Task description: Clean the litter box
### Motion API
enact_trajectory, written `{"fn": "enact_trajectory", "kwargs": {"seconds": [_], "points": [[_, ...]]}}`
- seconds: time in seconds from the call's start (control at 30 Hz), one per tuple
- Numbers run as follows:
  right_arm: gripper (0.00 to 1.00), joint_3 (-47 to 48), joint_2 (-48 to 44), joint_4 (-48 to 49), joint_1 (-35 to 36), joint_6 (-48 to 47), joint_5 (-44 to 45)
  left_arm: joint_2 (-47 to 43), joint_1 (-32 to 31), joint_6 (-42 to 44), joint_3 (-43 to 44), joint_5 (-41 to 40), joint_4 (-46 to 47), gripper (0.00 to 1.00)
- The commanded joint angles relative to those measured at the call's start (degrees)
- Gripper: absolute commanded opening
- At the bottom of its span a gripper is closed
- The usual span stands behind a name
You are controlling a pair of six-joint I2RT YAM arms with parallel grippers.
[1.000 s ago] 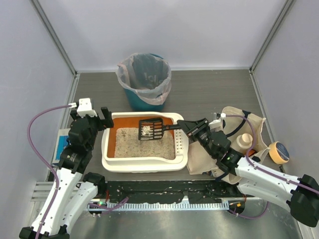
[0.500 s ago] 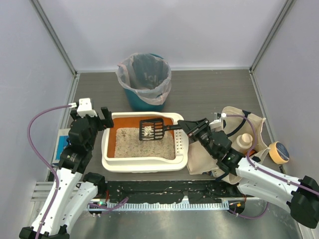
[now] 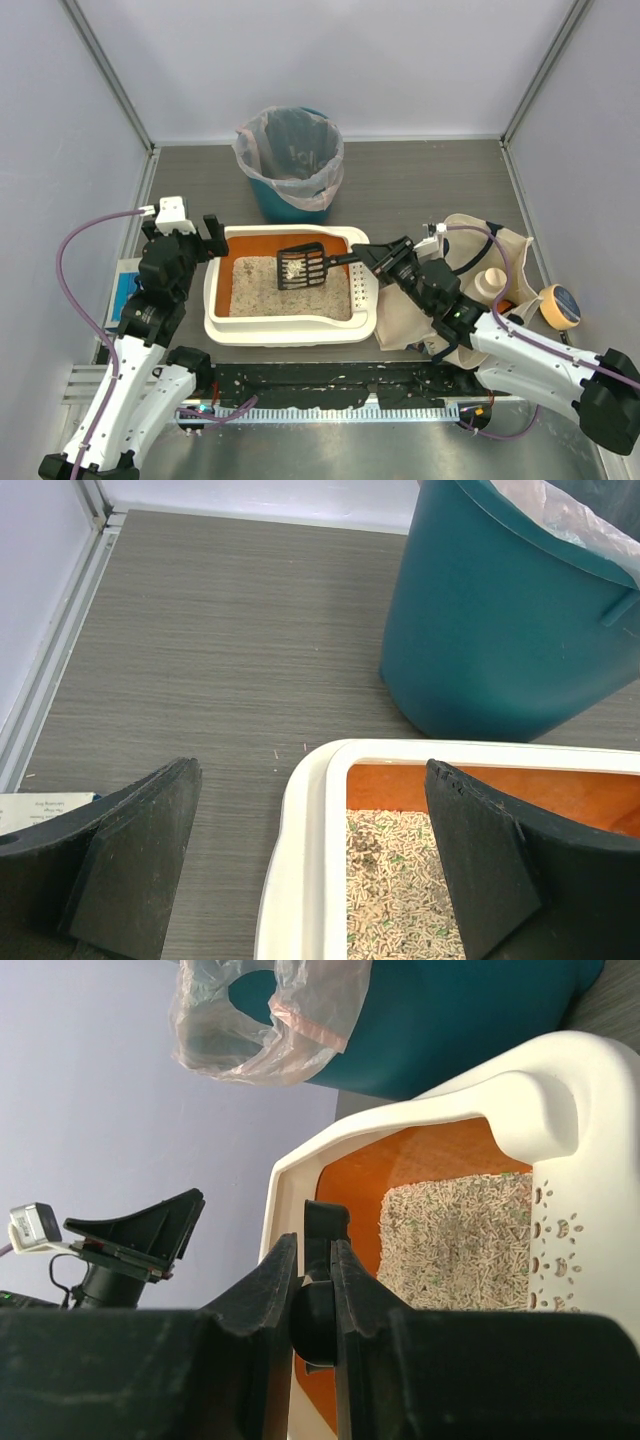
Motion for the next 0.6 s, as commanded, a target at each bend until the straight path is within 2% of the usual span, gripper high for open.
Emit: {"fn": "enact_trajectory", "kwargs": {"seconds": [0.0, 0.03, 0.07, 0.1, 0.13, 0.17, 0.23, 0.27, 0.33, 0.4, 0.43, 0.5, 0.53, 0.57], "points": [[0.01, 5.5, -1.5, -6.7, -0.6, -3.8, 1.1, 0.1, 0.1, 0.1, 0.2, 0.4, 2.5, 0.98], [0.01, 4.1, -3.1, -6.0, -1.0, -2.5, 1.7, 0.1, 0.1, 0.0, 0.2, 0.4, 2.5, 0.98], [0.01, 2.2, -3.7, 1.2, -1.0, -1.6, 1.6, 0.1, 0.1, 0.0, 0.2, 0.4, 2.5, 0.98], [0.01, -0.6, -3.9, 4.0, -1.1, -1.5, 0.5, 0.0, 0.1, 0.1, 0.2, 0.4, 2.5, 0.97], [0.01, -0.2, -3.2, 3.8, -1.1, -1.7, -0.1, 0.1, 0.1, 0.1, 0.1, 0.4, 2.4, 0.97], [0.01, 0.9, -2.8, -0.3, -1.0, -1.5, -0.8, 0.0, 0.1, 0.1, 0.1, 0.3, 2.6, 0.98], [0.01, 1.2, -2.0, -0.7, -1.2, 2.4, -0.6, 0.0, 0.1, 0.0, 0.1, 0.2, 2.5, 0.97], [0.01, -0.3, -1.5, 6.0, -1.3, 3.8, -0.6, -0.1, 0.1, 0.1, 0.1, 0.3, 2.4, 0.97], [0.01, -2.7, -0.2, 10.9, -1.4, 2.9, -2.7, -0.2, 0.1, 0.1, 0.1, 0.6, 2.4, 0.98], [0.01, 1.6, 0.6, 2.6, -1.3, 1.2, -3.1, -0.1, 0.1, 0.0, 0.1, 0.5, 2.5, 0.98], [0.01, 1.8, 0.5, 1.7, -1.4, 2.1, -2.8, 0.2, 0.1, 0.0, 0.1, 0.6, 2.4, 0.98], [0.01, -1.5, -1.0, 8.0, -1.5, 2.8, -1.2, 0.3, 0.1, 0.1, 0.2, 0.6, 2.5, 0.97], [0.01, -1.6, -1.4, 9.5, -1.5, 0.0, -1.5, 0.4, 0.1, 0.0, 0.2, 0.7, 2.3, 0.97], [0.01, 1.8, -1.4, 4.3, -1.4, -2.0, -2.0, 0.6, 0.1, 0.0, 0.2, 0.7, 2.3, 0.97]]}}
